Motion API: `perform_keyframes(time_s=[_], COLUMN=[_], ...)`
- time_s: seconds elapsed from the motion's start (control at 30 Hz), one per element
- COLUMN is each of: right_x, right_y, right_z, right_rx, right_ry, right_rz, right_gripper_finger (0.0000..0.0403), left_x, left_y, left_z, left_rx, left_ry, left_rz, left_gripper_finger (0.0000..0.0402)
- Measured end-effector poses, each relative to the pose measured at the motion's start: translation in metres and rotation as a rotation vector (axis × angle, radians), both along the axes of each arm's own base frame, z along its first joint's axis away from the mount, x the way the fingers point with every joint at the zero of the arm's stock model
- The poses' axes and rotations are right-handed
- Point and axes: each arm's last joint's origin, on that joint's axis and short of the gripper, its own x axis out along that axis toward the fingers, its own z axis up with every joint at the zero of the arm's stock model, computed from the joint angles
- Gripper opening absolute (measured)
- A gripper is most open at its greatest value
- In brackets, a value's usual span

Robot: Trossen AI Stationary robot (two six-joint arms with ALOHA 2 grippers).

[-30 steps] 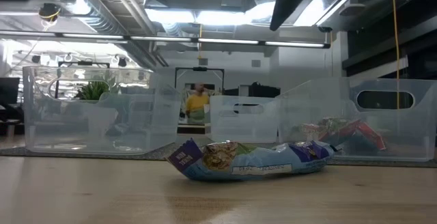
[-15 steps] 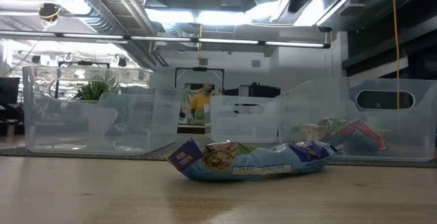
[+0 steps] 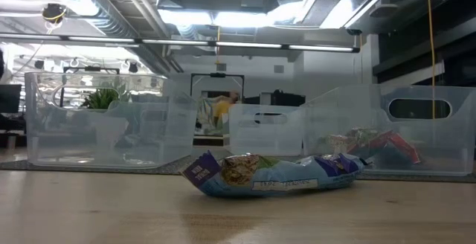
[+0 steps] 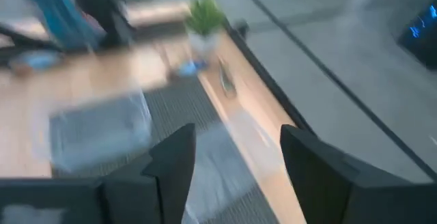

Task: Pick and place Granola Bars by type
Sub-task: Put the red granola bar into the bottom right transparent bin

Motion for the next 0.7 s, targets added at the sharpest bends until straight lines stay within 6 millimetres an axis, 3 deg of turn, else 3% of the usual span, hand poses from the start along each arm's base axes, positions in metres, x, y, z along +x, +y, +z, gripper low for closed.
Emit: perform_keyframes(time_s=[0.13, 0.3, 0.47, 0.7], right_x=[0.006, 0.012, 0.015, 0.017], right_y=[-0.011, -0.023, -0.033, -0.036], right_z=[-0.004, -0.006, -0.014, -0.017], right_rx=[0.01, 0.022, 0.041, 0.067], right_ry=[-0.134, -0.31, -0.357, -0.354], right_rz=[0.026, 0.117, 0.175, 0.253], right_gripper_finger=[0.0216, 0.0216, 0.0228, 0.0304], left_x=[0.03, 0.047, 0.049, 0.04], left_y=[0.032, 0.052, 0.056, 0.063], left_z=[-0.002, -0.013, -0.015, -0.01], left_rx=[0.013, -0.022, -0.008, 0.019], left_ry=[-0.116, -0.134, -0.122, -0.101], left_rz=[-0.081, -0.148, -0.156, -0.125], left_gripper_finger=[0.0015, 0.0015, 0.0015, 0.0015])
